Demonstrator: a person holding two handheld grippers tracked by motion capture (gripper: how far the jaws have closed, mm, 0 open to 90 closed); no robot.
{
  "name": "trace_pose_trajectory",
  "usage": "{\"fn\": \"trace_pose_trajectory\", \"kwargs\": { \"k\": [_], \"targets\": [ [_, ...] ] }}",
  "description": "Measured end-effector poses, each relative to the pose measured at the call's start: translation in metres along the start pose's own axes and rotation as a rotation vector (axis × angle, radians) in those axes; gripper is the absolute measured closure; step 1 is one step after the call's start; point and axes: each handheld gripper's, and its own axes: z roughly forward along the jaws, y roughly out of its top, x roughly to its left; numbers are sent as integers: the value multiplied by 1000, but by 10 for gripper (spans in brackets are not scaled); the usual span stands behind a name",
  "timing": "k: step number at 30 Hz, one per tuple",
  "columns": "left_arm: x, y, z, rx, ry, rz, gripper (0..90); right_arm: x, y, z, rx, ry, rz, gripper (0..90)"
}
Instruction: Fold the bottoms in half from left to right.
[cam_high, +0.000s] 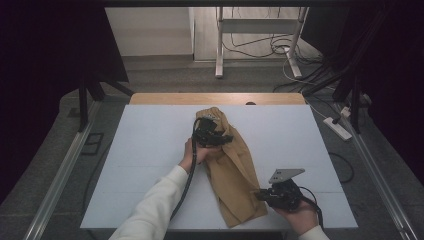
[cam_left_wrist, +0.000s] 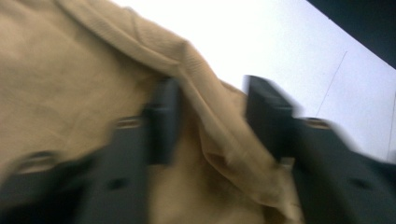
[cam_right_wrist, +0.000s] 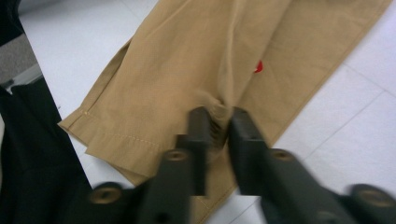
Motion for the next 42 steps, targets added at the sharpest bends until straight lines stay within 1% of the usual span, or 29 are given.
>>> {"fn": "trace_pose_trajectory", "kwargs": {
  "k": [1,3,4,5,7,10,13,14,19,27,30,35,42],
  "targets": [
    [-2,1,-2,-2,10,8,430,0,0,-1,-17,-12,6,657],
    [-6,2,-9,-4,23,31,361,-2,-1,-4,-39,-37,22,537],
    [-8,2,-14,-9,36,42,342,-4,-1,-5,-51,-47,33,499],
    [-9,2,-17,-13,39,45,327,-5,-1,-8,-67,-65,43,467],
    [-11,1,-26,-25,35,48,292,-7,0,-10,-85,-79,54,437],
    [-13,-1,-35,-31,38,46,270,-8,0,-11,-90,-89,60,411],
    [-15,-7,-44,-36,38,51,276,-8,1,-11,-96,-100,57,403],
    [-15,-9,-47,-32,38,54,280,-8,1,-10,-97,-101,57,402],
    [-13,-22,-59,-14,48,65,291,-10,3,-8,-96,-90,55,398],
    [-9,-41,-80,-10,65,64,309,-11,7,0,-78,-78,41,393],
    [-10,-47,-87,-12,75,70,312,-12,9,3,-79,-76,39,393],
    [-12,-58,-96,0,87,83,312,-12,13,8,-80,-72,26,392],
    [-12,-70,-106,-1,82,80,311,-12,16,13,-66,-76,17,390]
  ]
}}
